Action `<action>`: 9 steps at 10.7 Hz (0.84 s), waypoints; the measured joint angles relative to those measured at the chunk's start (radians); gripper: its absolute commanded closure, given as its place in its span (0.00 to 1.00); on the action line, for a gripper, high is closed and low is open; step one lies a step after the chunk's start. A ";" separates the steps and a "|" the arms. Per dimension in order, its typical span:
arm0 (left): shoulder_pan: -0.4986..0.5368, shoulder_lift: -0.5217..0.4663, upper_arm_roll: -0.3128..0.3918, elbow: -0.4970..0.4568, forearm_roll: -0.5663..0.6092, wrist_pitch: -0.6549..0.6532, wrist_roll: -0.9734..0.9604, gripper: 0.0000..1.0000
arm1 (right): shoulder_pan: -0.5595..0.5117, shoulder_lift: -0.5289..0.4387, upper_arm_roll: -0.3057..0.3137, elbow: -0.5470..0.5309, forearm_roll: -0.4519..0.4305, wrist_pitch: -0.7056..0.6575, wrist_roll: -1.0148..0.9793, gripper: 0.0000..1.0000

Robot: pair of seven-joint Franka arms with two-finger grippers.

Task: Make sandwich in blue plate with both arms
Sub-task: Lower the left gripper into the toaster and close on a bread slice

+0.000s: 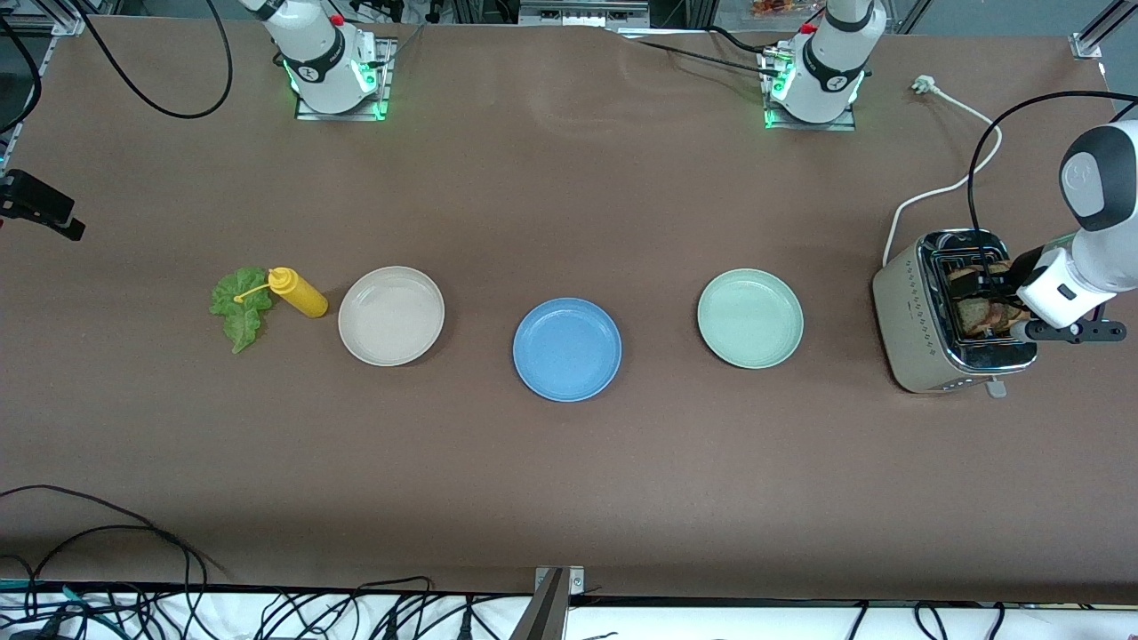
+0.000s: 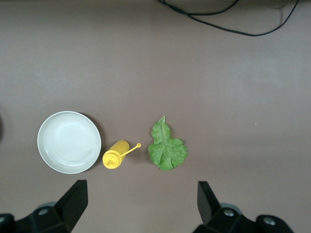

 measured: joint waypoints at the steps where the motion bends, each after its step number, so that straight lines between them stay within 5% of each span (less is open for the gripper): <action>1: 0.000 0.000 0.001 0.000 0.000 0.000 0.000 0.35 | 0.000 0.000 0.000 0.000 0.000 0.000 0.000 0.00; 6: 0.000 0.000 0.006 0.000 0.000 0.001 0.000 0.58 | 0.000 0.000 0.000 0.000 0.000 0.000 0.000 0.00; 9: 0.000 0.000 0.006 0.004 0.000 0.005 0.001 0.92 | 0.000 0.000 0.000 0.000 0.000 0.000 0.000 0.00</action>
